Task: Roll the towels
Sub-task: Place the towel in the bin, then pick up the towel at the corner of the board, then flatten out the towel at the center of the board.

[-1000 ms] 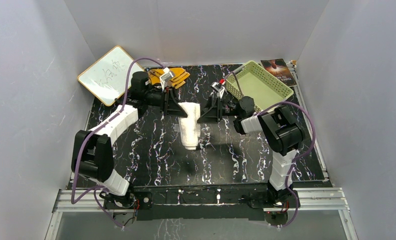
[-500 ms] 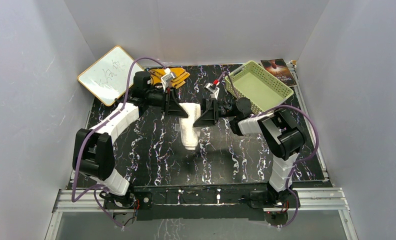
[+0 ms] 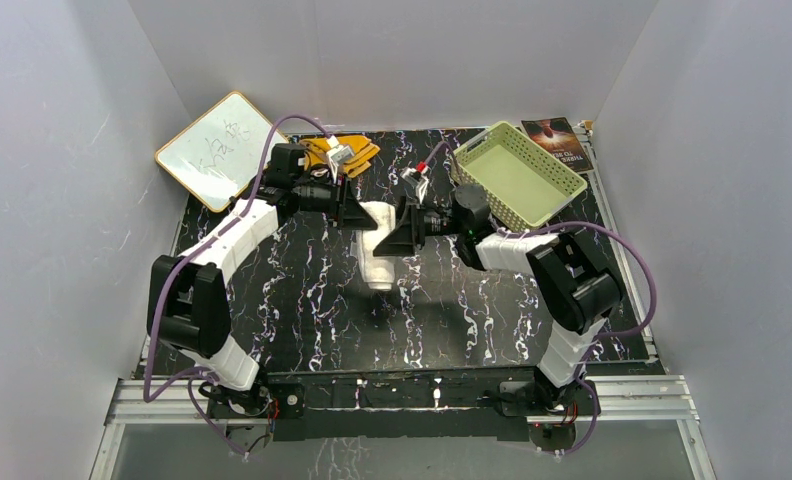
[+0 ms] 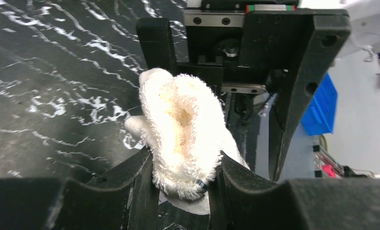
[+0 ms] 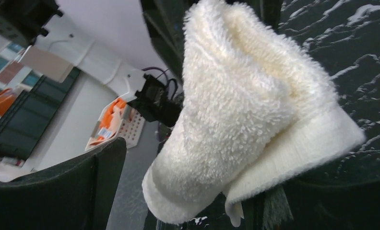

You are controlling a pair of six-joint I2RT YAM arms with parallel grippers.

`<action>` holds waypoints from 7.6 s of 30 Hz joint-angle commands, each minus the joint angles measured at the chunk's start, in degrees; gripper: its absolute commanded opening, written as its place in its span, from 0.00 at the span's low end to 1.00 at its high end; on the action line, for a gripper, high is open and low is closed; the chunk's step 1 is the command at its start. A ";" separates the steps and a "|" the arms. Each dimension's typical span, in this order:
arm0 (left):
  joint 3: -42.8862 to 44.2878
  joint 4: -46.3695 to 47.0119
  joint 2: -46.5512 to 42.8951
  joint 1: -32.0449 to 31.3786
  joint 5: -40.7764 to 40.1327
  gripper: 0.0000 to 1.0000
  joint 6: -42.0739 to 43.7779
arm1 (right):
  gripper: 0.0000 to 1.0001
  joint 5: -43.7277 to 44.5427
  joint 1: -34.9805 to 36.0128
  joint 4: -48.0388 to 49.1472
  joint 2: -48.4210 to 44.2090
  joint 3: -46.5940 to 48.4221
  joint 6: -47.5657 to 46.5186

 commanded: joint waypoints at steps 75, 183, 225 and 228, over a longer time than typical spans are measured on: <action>-1.83 -1.46 -5.37 16.52 -29.79 0.98 -9.39 | 0.98 46.64 -33.33 -75.73 29.79 56.58 0.27; -19.18 11.31 -4.11 -7.22 -40.98 0.62 -7.11 | 0.65 46.62 0.41 -78.70 -10.17 11.31 -39.88; -11.35 6.38 11.17 -10.18 -34.36 0.00 5.72 | 0.10 48.98 1.20 -79.58 1.62 16.72 -44.33; -11.11 5.07 10.30 -10.19 -33.29 0.00 6.09 | 0.00 48.76 0.93 -79.86 0.61 17.00 -44.13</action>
